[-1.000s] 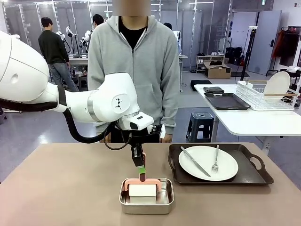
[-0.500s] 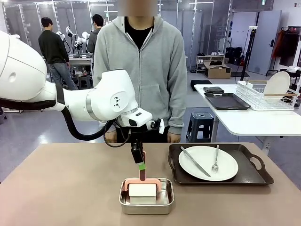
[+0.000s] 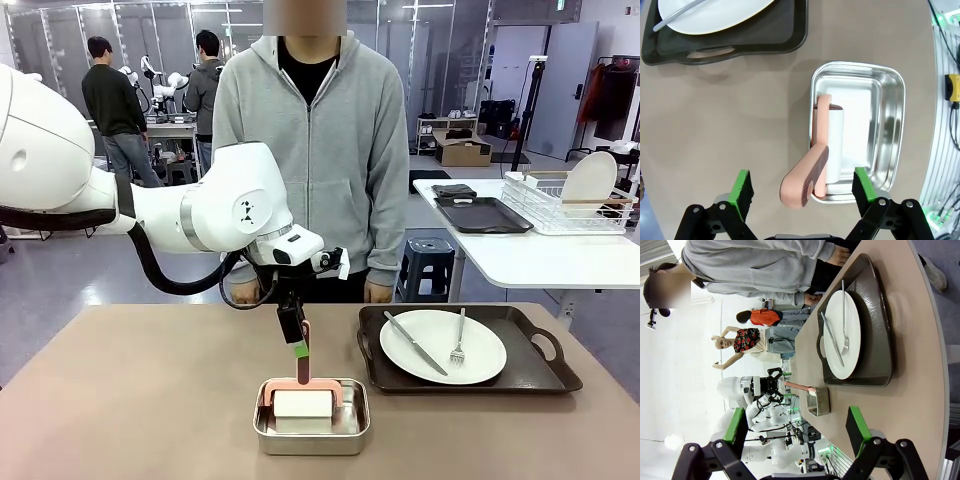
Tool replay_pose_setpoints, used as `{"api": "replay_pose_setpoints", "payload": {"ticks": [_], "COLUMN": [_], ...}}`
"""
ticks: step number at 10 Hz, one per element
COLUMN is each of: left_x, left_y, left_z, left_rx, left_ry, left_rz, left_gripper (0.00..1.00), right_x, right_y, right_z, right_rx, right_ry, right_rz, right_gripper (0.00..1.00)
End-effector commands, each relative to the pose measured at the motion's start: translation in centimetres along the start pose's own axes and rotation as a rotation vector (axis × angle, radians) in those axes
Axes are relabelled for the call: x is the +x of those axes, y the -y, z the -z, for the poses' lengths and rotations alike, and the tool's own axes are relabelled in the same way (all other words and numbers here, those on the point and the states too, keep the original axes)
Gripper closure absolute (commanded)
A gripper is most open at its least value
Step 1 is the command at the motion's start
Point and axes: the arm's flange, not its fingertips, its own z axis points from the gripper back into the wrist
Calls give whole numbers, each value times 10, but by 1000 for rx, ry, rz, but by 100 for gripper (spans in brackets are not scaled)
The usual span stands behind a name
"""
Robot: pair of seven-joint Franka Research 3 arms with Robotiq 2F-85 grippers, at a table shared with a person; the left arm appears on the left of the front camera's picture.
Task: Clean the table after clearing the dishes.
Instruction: Place the Lint Roller back on top of the Airtight Container, then when the right (or left) Handle tray is removed, use the right hand (or left hand) to clean the right (or left) side of the table with the Lint Roller.
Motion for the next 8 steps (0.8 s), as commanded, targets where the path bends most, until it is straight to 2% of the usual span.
{"api": "replay_pose_setpoints", "payload": {"ticks": [1, 2, 8], "left_x": [-10, 0, 0], "left_y": [4, 0, 0], "left_z": [3, 0, 0], "left_rx": [25, 0, 0], "left_ry": [-7, 0, 0], "left_rz": [17, 0, 0], "left_gripper": [0, 0, 0], "right_x": [-2, -2, -2], "right_y": [-4, -4, -4], "right_z": [-1, -1, -1], "right_rx": [4, 4, 4], "right_ry": [3, 3, 3], "right_rz": [3, 3, 3], "right_gripper": [0, 0, 0]}}
